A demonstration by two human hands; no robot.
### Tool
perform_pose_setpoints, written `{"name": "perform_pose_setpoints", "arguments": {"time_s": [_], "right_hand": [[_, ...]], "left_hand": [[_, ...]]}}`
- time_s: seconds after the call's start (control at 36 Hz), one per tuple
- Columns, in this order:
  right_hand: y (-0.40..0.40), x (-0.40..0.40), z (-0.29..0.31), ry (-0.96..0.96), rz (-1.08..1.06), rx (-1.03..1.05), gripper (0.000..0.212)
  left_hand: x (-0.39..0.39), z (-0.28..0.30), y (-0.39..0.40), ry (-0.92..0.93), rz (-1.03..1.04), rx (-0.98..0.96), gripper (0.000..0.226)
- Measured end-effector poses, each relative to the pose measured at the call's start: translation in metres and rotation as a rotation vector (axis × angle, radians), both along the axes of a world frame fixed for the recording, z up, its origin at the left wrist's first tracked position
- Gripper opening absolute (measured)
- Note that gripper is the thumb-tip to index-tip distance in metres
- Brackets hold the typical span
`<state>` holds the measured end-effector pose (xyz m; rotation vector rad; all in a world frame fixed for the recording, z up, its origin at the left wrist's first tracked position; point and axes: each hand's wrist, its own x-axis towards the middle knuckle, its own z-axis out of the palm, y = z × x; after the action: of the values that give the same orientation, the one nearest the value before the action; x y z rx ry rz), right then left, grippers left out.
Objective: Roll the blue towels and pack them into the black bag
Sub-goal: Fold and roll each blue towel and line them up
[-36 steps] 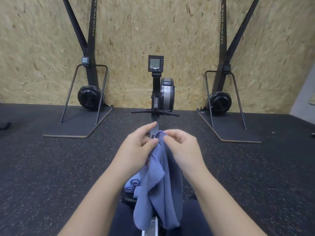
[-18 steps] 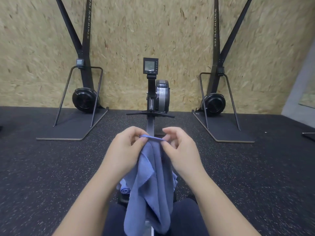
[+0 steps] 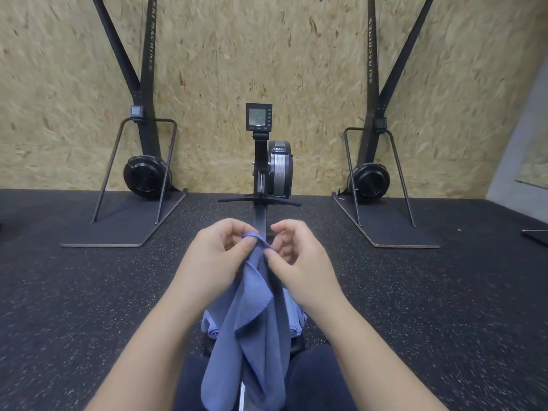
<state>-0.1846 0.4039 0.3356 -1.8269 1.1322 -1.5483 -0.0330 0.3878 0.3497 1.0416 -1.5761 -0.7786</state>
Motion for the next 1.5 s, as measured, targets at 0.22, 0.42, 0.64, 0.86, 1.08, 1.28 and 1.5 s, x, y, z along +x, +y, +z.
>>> {"name": "perform_pose_setpoints", "arguments": {"time_s": [0.22,0.42,0.64,0.86,1.08,1.28,1.5], "right_hand": [[-0.009,-0.015,-0.013,0.183,-0.135,0.017,0.037],[-0.019,-0.036,-0.023,0.180,-0.251,0.069,0.037],[-0.021,-0.056,-0.026,0.128,-0.432,0.127,0.007],[-0.019,-0.037,-0.016,0.050,-0.369,0.164,0.021],[-0.015,-0.009,-0.010,0.136,-0.235,0.160,0.013],[-0.002,-0.004,-0.002,0.211,-0.088,0.144,0.028],[0.004,-0.007,-0.001,0.124,-0.031,0.133,0.022]], "left_hand": [[0.002,0.004,0.005,0.030,0.011,0.002,0.022],[0.003,0.005,0.006,0.043,0.050,-0.021,0.025],[0.004,0.000,-0.002,0.080,0.244,-0.118,0.024],[-0.001,-0.019,-0.012,-0.062,0.255,-0.008,0.019],[-0.024,-0.027,0.001,-0.233,0.098,0.002,0.029],[-0.027,-0.026,0.001,-0.192,0.111,-0.006,0.021],[-0.025,-0.021,0.005,-0.090,0.168,0.021,0.017]]}}
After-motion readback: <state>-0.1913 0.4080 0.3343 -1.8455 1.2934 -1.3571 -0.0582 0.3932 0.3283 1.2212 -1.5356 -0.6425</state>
